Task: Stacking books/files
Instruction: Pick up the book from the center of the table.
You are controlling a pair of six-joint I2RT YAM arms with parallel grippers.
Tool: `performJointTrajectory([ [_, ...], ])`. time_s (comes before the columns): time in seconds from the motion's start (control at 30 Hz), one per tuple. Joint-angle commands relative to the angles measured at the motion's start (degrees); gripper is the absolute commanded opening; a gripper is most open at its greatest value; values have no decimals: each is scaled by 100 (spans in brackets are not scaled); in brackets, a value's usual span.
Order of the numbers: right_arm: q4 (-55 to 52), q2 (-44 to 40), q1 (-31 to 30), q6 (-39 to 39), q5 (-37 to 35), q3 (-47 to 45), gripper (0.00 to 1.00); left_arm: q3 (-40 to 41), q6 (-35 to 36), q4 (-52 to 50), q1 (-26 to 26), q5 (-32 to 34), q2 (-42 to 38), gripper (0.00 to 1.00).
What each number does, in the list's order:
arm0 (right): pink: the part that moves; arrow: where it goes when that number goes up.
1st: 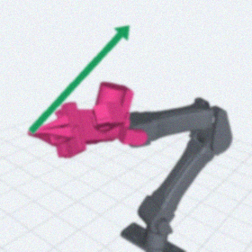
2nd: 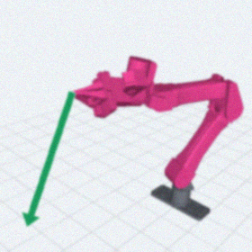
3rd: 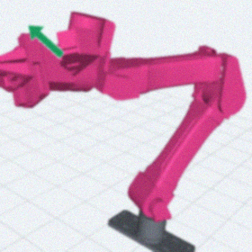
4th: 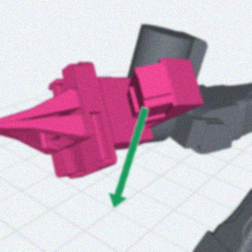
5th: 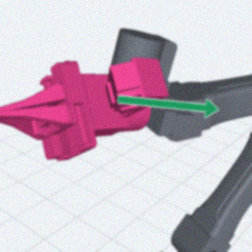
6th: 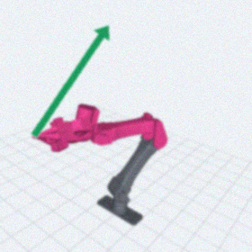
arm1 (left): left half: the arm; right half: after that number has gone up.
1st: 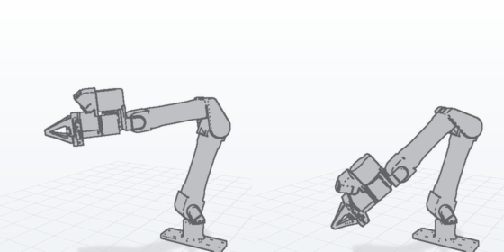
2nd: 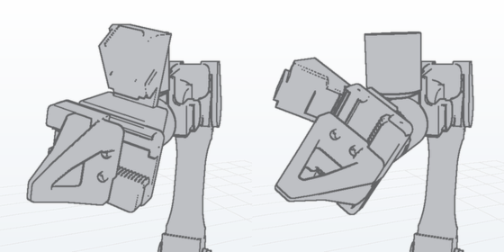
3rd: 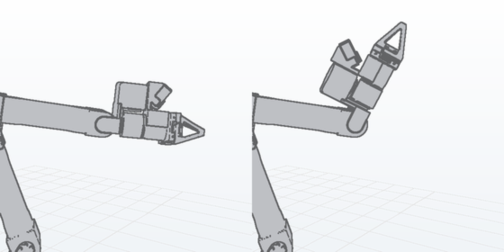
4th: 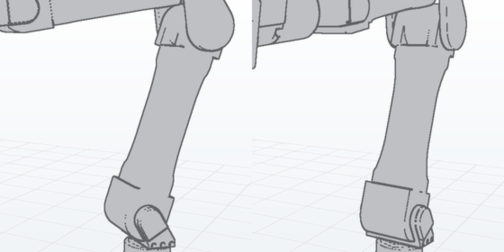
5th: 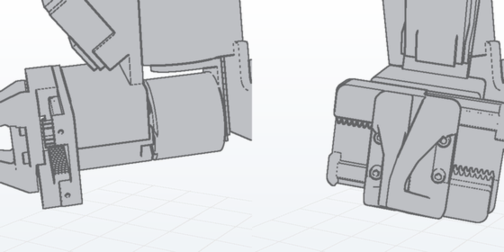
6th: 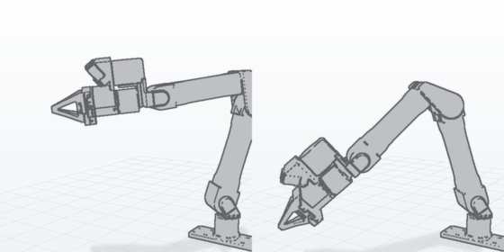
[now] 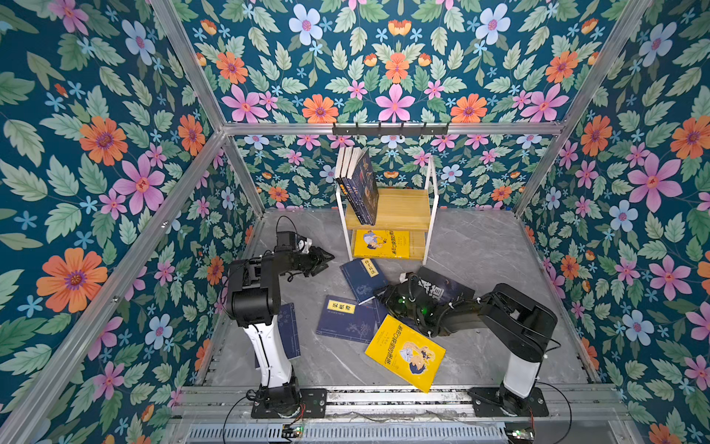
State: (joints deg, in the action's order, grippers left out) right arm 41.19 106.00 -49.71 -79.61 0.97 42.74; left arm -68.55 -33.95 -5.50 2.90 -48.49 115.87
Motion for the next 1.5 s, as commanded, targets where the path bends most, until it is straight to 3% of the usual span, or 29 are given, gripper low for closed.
performJointTrajectory([
  [0.0,355,76,-115,-559,-99,59,55,-192,172,-467,-98,252,217,54],
  [0.3,548,490,-133,-1136,-369,-63,53,-709,442,-1015,-366,362,792,54],
  [0.53,654,733,-30,-1327,-530,-47,51,-469,414,-909,-539,362,775,38],
  [0.9,716,495,195,-765,-486,124,49,117,364,-650,-788,330,344,34],
  [0.97,624,385,204,-659,-446,134,42,186,356,-619,-830,334,306,33],
  [1.1,636,123,208,-533,-475,-23,18,307,422,-659,-835,375,80,33],
  [1.23,638,-191,254,-303,-377,-216,0,462,442,-644,-817,495,-287,50],
  [1.47,527,-1024,394,328,126,-513,0,724,829,-628,-678,724,-1254,80],
])
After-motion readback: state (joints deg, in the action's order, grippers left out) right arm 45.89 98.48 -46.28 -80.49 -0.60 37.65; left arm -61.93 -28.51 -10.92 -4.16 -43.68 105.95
